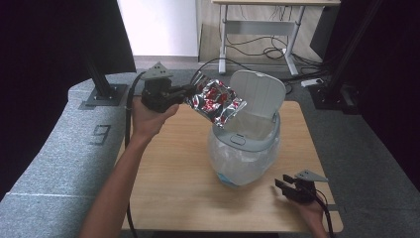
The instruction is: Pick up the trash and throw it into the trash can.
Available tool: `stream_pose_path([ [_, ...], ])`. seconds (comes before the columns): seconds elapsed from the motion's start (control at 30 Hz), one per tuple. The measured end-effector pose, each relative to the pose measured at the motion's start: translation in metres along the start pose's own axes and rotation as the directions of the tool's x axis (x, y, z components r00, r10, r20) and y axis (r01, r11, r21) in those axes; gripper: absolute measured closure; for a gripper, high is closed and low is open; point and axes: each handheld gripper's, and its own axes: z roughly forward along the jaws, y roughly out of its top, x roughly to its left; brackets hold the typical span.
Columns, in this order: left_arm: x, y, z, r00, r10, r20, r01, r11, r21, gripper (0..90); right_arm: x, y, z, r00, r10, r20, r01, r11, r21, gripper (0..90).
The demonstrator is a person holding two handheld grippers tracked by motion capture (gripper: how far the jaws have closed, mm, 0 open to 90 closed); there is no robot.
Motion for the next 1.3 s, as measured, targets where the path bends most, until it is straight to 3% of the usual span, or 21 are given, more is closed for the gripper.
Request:
stream_pose_path([
  [0.77,-0.005,0.008,0.022,0.9999,-0.001,0.016,0.001,1.0,-0.003,88.2,-0.002,-0.001,-0.002,1.0,0.006,0.001,-0.006,1.0,-0.005,53.4],
  [1.3,-0.012,0.001,0.048,0.9991,-0.012,0.042,0.011,0.9998,0.015,87.7,-0.001,0.0,-0.001,1.0,0.002,0.001,-0.002,1.0,-0.002,53.3],
])
